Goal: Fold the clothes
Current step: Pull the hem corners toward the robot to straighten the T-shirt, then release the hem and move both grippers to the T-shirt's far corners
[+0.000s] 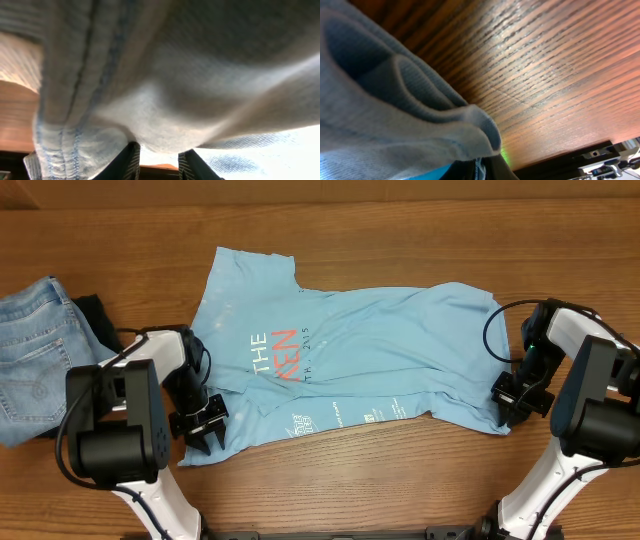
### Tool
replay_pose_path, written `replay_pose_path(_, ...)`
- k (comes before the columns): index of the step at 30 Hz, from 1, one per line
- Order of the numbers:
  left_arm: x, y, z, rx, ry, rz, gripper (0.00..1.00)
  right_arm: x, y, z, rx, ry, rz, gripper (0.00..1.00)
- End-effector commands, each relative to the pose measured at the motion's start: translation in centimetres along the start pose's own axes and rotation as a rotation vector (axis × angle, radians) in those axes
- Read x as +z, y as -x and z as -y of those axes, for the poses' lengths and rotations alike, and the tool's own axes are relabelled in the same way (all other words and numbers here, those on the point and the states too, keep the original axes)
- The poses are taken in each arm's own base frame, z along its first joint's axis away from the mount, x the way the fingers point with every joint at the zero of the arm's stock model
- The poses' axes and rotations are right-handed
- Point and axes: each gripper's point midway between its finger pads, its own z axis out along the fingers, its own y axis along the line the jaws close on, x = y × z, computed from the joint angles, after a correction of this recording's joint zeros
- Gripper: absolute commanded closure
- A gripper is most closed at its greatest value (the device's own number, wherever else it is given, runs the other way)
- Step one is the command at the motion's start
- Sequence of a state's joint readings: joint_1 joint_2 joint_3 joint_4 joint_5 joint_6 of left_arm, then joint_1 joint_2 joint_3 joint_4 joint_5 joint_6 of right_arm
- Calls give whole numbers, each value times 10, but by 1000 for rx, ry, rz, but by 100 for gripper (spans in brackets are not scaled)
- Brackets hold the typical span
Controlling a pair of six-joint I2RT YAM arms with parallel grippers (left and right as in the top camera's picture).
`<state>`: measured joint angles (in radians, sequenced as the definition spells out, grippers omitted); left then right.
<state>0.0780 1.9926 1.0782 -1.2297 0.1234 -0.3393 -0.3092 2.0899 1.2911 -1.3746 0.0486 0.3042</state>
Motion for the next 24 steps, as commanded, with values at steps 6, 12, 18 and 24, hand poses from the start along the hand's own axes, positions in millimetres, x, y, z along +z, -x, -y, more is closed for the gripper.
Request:
replay_pose_path(6, -37, 58, -43, -158, 92, 184, 67, -35, 52, 49, 234, 140, 163, 88)
replay_pose_path(12, -39, 54, -43, -156, 87, 171, 69, -40, 57, 55, 256, 167, 171, 85)
replay_pose_path(18, -104, 39, -25, -91, -66, 340, 66, -124, 61, 44, 162, 337, 369, 85)
replay_pose_path(24, -199, 4, 6, 105, -328, 709, 32, -238, 25, 3, -165, 532, 708, 75)
